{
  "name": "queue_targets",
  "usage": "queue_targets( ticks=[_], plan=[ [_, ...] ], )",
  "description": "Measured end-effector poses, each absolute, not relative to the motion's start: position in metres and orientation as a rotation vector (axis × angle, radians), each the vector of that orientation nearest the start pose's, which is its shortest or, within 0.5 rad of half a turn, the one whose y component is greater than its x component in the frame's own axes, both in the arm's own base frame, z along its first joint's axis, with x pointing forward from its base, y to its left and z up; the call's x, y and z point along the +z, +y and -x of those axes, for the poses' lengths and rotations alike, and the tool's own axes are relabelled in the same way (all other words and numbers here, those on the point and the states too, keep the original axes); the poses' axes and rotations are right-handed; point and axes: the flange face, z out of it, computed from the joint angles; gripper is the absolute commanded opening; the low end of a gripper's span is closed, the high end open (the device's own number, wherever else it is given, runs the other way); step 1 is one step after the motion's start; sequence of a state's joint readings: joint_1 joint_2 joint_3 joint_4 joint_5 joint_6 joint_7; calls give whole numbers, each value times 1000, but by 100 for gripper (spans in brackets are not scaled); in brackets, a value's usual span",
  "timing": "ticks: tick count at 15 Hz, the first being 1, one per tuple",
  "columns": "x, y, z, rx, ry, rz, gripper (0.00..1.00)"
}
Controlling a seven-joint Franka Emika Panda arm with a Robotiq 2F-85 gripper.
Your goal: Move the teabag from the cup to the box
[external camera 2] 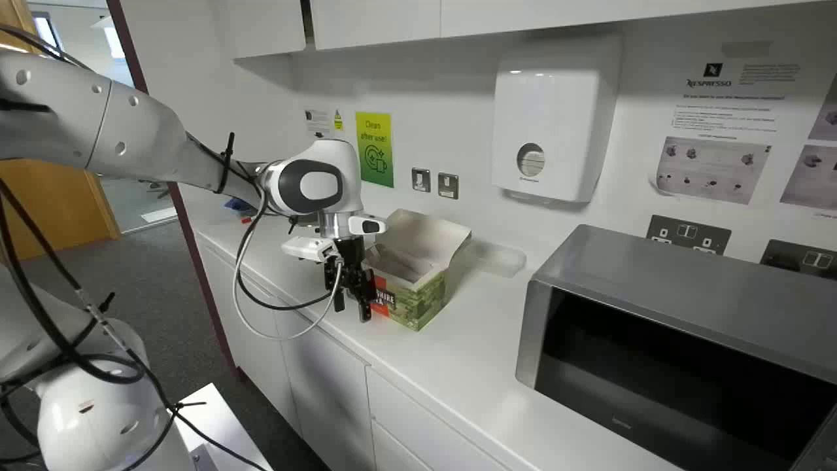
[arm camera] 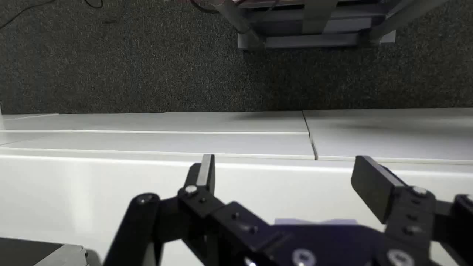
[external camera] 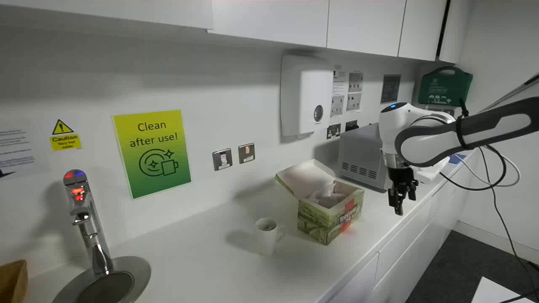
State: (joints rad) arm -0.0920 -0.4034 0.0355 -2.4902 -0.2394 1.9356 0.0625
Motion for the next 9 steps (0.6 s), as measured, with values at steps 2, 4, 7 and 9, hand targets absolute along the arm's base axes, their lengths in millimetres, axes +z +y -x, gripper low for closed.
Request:
queue_targets(
  ticks=[2,4,7,9],
  plan=[
    [421,-39,-397,256,34,3362,100],
    [421,-37,-397,256,28,3362,100],
    [421,-23,-400,245,26,3374,100],
    [425,-1,-408,196,58,3396,100]
  ],
)
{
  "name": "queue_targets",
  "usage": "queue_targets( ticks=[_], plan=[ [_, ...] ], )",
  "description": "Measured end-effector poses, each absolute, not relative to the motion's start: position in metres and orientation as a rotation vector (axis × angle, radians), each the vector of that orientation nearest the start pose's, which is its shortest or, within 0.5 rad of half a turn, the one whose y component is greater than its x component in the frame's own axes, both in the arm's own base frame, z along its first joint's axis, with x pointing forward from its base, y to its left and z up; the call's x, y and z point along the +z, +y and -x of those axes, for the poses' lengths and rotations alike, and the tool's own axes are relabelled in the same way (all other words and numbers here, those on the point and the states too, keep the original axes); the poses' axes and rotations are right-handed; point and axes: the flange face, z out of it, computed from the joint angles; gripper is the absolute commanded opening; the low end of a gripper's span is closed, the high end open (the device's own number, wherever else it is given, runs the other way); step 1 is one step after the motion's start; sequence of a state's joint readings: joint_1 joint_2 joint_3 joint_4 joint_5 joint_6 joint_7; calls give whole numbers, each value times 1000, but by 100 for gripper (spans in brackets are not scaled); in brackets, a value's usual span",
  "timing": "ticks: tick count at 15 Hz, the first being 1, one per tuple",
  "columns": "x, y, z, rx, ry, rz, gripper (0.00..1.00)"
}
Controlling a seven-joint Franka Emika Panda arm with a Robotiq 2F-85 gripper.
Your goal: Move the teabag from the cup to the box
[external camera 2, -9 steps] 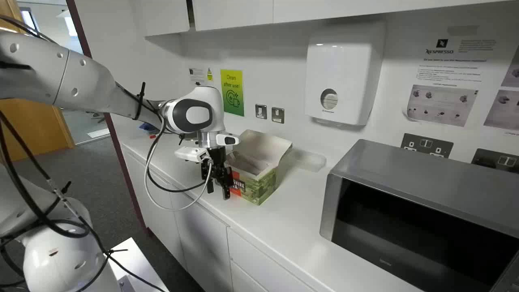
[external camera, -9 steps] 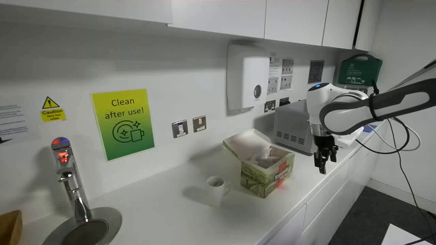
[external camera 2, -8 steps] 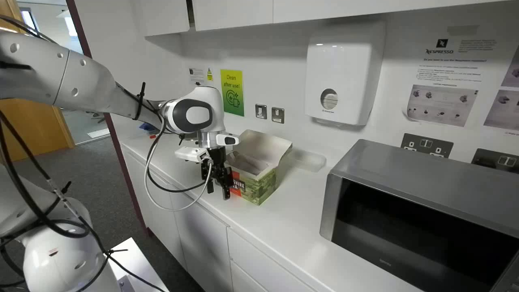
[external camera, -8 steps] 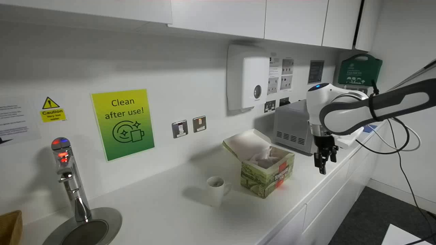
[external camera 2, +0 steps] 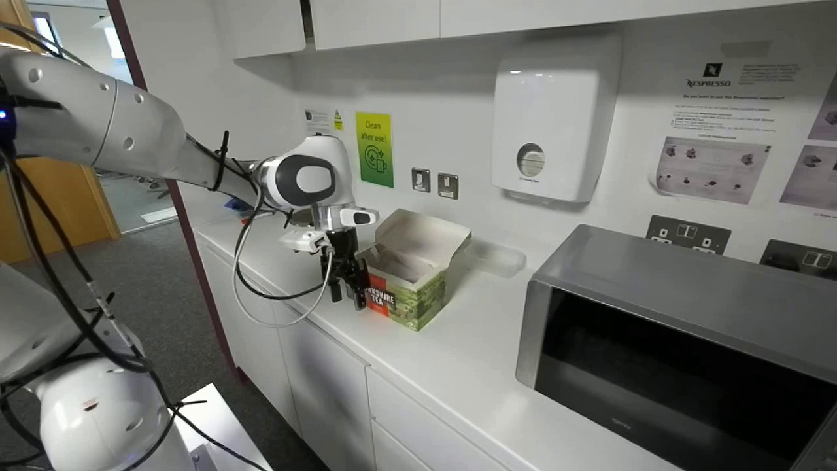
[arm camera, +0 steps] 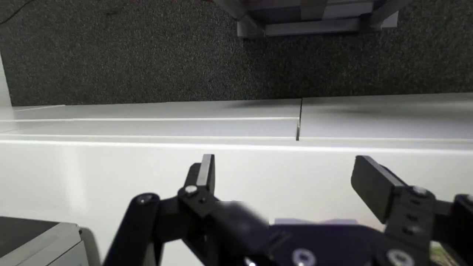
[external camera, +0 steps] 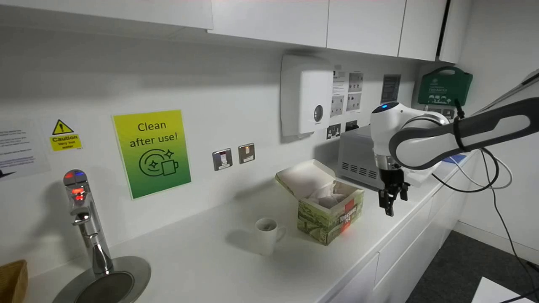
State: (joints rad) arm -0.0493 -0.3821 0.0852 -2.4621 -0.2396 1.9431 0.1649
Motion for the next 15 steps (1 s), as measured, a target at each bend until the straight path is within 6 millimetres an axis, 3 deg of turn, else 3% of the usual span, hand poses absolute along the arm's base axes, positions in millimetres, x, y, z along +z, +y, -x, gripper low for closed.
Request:
queue_targets(
  ticks=[8,13,15],
  plan=[
    [457,83,-456,33,56,3356,100],
    [484,130,-487,-82,-229,3274,100],
    [495,133,-493,-110,-292,3250,100]
  ],
)
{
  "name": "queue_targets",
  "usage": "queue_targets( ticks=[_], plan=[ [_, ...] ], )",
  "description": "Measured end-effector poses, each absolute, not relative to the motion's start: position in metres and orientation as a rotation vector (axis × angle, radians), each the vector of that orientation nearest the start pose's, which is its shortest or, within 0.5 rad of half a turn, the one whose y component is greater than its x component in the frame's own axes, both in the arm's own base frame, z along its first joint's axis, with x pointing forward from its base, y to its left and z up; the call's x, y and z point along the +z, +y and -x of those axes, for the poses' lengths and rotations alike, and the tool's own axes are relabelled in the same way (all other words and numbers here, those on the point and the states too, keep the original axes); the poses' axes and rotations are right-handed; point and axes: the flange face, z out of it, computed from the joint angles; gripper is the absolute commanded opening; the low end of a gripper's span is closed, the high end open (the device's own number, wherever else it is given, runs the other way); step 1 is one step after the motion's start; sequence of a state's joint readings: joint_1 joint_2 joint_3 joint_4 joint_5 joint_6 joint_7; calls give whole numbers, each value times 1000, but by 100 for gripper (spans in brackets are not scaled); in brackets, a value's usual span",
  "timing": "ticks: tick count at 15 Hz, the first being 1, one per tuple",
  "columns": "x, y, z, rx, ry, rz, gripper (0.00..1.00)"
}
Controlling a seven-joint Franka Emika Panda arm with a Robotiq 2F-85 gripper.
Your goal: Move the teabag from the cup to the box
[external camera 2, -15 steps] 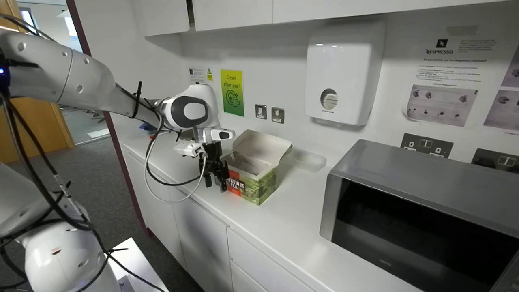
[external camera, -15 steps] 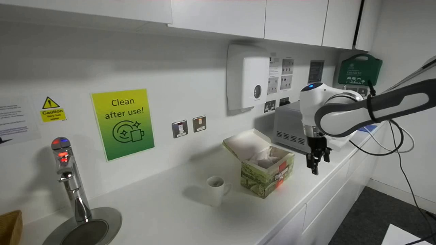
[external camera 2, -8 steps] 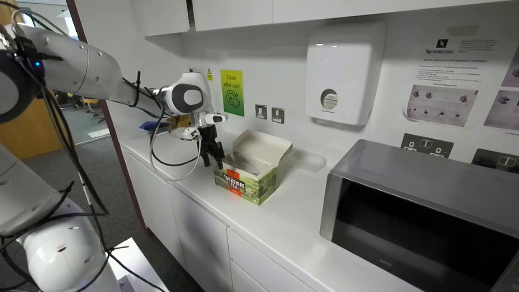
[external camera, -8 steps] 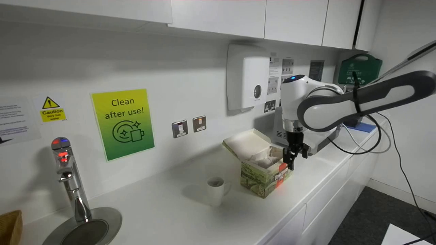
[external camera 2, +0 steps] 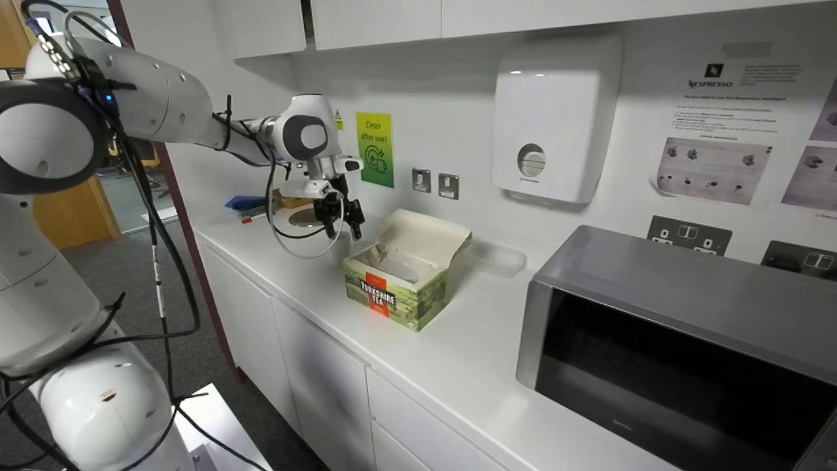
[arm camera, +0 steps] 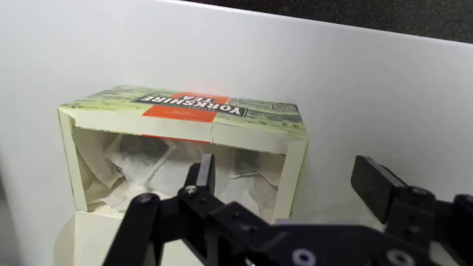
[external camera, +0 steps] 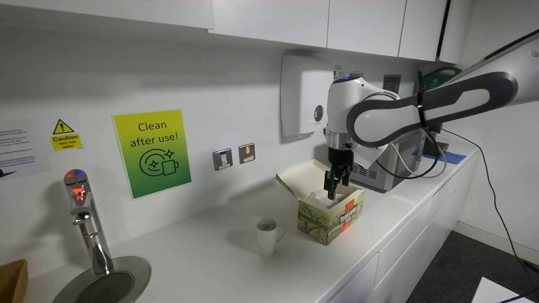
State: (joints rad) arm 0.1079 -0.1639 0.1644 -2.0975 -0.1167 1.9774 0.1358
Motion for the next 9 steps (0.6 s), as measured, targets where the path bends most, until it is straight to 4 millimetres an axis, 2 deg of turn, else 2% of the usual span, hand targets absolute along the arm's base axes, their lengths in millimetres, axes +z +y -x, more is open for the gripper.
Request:
queue_targets(
  ticks=[5,9],
  plan=[
    [499,130,-496,-117,-304,3243,100],
    [493,134,-496,-100,-313,3244,100]
  ],
)
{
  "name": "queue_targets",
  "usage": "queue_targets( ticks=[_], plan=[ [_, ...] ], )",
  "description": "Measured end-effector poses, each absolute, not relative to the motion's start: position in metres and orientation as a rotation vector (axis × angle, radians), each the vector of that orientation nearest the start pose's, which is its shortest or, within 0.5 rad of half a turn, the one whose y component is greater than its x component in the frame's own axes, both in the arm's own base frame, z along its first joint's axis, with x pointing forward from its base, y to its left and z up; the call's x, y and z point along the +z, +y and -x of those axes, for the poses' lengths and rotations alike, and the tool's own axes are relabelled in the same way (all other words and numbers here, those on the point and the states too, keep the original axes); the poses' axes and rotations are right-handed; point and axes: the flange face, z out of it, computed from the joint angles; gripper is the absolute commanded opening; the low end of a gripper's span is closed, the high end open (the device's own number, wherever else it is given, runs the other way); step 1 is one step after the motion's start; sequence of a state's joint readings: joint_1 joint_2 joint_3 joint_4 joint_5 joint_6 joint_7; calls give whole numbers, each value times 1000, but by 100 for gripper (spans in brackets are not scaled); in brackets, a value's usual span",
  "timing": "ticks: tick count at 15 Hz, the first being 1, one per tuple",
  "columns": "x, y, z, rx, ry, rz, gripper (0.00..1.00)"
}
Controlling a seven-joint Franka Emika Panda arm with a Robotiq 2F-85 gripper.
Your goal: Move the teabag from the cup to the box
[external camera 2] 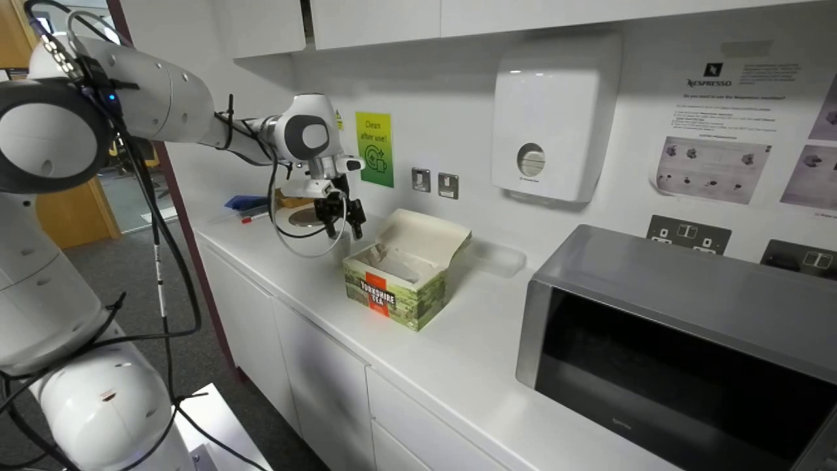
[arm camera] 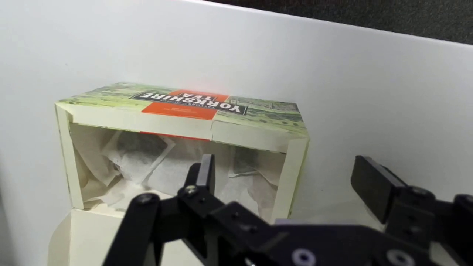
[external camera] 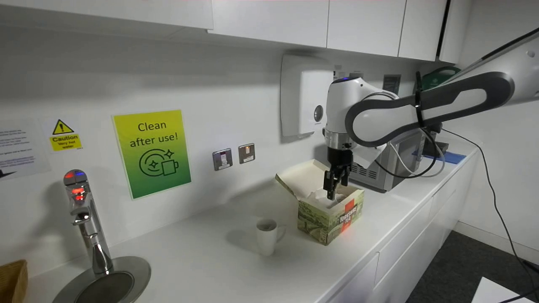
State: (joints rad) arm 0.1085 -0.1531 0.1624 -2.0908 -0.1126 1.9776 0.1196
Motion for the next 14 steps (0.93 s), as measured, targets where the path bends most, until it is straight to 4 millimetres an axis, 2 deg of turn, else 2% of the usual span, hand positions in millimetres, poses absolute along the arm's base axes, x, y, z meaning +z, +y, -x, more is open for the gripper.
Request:
queue_targets(
  ticks=[2,9,14],
  plan=[
    [488,145,-501,-109,-335,3239,100],
    [470,205,-531,-233,-382,3284,100],
    [461,237,-556,-254,-389,3160,100]
  ],
)
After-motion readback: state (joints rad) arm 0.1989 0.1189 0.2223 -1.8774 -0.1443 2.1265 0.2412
